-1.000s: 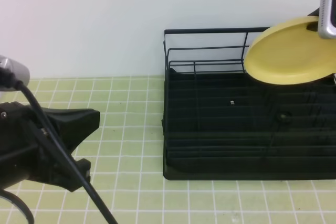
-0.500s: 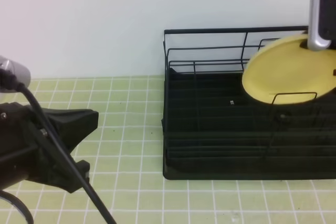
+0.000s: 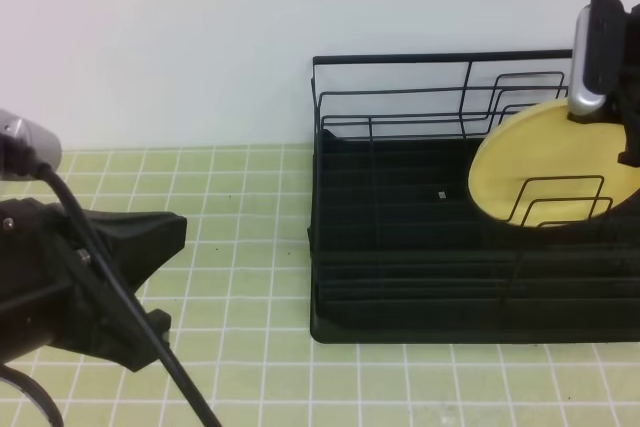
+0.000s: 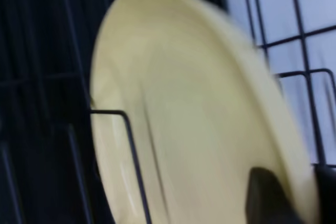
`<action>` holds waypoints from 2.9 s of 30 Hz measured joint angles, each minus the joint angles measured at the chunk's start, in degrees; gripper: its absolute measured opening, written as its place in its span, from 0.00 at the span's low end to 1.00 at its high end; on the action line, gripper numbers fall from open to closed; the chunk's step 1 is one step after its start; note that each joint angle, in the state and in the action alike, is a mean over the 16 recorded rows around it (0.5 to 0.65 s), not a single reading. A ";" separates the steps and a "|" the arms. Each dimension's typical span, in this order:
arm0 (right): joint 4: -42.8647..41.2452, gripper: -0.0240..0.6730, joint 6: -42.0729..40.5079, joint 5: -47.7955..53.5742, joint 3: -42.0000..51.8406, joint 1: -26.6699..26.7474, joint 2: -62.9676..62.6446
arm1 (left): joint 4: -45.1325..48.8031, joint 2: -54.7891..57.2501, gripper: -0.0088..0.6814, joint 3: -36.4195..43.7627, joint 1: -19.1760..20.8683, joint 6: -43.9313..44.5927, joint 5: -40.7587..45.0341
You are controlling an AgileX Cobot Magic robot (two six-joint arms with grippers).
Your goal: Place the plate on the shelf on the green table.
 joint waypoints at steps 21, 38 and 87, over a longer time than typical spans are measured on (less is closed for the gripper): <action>7.18 0.71 11.33 2.56 0.00 0.00 -7.36 | -0.27 0.00 0.01 0.00 0.00 -0.25 2.11; 26.58 0.09 22.43 19.88 4.52 0.00 -26.30 | -3.86 0.49 0.01 0.00 0.00 -1.08 2.67; 36.97 0.04 22.91 -17.80 70.41 0.00 -81.64 | -3.59 2.19 0.01 0.00 0.00 -1.05 1.85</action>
